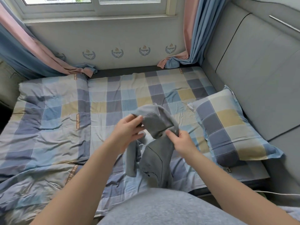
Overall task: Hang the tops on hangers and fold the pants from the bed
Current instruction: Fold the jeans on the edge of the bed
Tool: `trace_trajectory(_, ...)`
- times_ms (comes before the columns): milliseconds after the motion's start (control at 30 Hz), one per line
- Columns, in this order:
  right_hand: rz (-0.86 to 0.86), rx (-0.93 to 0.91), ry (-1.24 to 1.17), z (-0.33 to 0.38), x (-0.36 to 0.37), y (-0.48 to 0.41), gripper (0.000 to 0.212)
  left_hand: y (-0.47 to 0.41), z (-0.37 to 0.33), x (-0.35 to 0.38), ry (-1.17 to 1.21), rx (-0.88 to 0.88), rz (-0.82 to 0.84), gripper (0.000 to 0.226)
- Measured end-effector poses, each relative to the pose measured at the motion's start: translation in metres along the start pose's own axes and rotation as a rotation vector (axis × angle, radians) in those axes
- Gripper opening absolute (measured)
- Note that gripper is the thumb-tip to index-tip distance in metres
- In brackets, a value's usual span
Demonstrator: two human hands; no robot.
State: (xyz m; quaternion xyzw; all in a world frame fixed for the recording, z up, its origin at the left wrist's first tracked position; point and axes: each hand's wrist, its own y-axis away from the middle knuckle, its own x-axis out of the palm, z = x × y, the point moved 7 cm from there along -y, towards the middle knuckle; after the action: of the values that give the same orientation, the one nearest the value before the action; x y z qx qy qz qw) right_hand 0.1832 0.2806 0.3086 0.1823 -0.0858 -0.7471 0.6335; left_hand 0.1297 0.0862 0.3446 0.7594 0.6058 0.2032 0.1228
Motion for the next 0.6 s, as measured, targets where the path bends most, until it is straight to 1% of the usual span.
trace_trajectory(100, -0.037, -0.083, -0.059, 0.025, -0.016, -0.006, 0.037, 0.001, 0.035, 0.002, -0.131, -0.086, 0.07, 0.035)
trace_trajectory(167, -0.032, -0.121, -0.064, 0.039, -0.021, -0.006, 0.042, 0.001, 0.057, 0.008, -0.227, -0.116, 0.149, 0.043)
trace_trajectory(233, 0.007, -0.151, -0.097, 0.049, -0.022, -0.002, 0.038, -0.002, 0.078, 0.014, -0.394, -0.124, 0.197, 0.053)
trace_trajectory(300, 0.068, -0.156, -0.183, 0.06, -0.02, 0.003, 0.031, -0.003, 0.096, 0.018, -0.502, -0.136, 0.219, 0.062)
trace_trajectory(333, 0.106, -0.154, -0.235, 0.065, -0.018, 0.006, 0.03, -0.004, 0.103, 0.02, -0.55, -0.122, 0.228, 0.062)
trace_trajectory(400, 0.17, -0.158, -0.331, 0.077, -0.015, 0.013, 0.03, -0.006, 0.109, 0.023, -0.687, -0.046, 0.237, 0.051)
trace_trajectory(467, 0.195, -0.179, -0.396, 0.088, -0.016, 0.017, 0.032, -0.01, 0.111, 0.022, -0.833, 0.01, 0.199, 0.042)
trace_trajectory(533, 0.169, -0.202, -0.424, 0.095, -0.022, 0.018, 0.034, -0.013, 0.109, 0.019, -0.899, 0.072, 0.125, 0.025)
trace_trajectory(567, 0.119, -0.202, -0.422, 0.096, -0.029, 0.015, 0.034, -0.014, 0.107, 0.017, -0.898, 0.104, 0.095, 0.023)
trace_trajectory(600, 0.048, -0.188, -0.41, 0.093, -0.038, 0.009, 0.033, -0.014, 0.105, 0.015, -0.896, 0.127, 0.078, 0.027)
